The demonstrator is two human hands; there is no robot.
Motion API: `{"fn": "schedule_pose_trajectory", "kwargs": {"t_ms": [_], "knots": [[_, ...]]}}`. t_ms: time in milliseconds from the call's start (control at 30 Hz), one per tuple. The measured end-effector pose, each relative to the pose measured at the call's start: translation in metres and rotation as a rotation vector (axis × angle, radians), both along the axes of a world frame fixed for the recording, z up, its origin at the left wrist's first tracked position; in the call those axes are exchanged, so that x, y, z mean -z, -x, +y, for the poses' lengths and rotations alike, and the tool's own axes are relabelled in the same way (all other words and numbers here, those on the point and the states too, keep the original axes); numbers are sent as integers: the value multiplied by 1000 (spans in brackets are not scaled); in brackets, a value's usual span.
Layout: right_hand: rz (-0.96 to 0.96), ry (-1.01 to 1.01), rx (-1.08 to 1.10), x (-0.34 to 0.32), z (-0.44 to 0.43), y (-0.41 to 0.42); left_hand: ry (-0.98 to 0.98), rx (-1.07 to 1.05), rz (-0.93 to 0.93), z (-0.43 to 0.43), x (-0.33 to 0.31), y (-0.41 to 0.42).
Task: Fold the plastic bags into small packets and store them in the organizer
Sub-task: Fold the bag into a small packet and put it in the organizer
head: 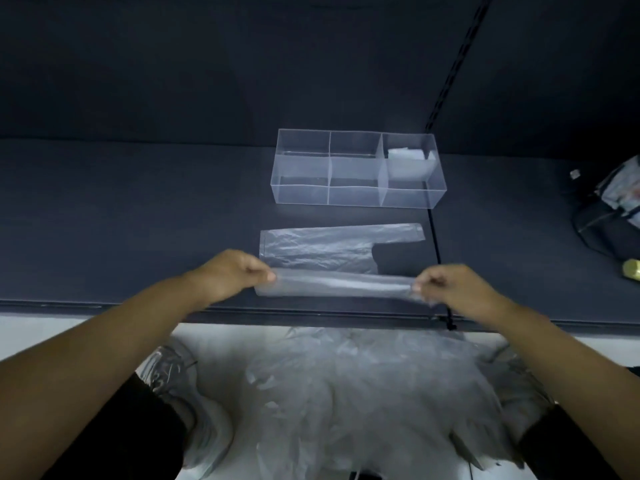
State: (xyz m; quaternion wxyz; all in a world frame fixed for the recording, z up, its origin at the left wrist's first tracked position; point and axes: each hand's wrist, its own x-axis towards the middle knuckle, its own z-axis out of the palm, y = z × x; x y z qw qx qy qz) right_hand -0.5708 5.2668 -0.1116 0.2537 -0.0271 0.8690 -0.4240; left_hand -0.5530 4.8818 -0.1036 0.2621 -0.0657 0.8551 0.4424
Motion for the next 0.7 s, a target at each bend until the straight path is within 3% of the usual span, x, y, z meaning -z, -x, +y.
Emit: {"fn": "schedule_pose_trajectory", "kwargs": {"t_ms": [133,267,467,600,700], "knots": [[-31,94,191,-2,7,39,-133,-298,-25,0,3,27],[17,115,374,16,-1,71,-80,-464,20,4,19,48],[82,-65,486,40,-14,96,117,-492,73,3,47,64],[134,-196,508,45,-20,100,239,-509,225,11,51,63],[136,-230,513,46,-23,101,232,-685,331,23,48,55]]}}
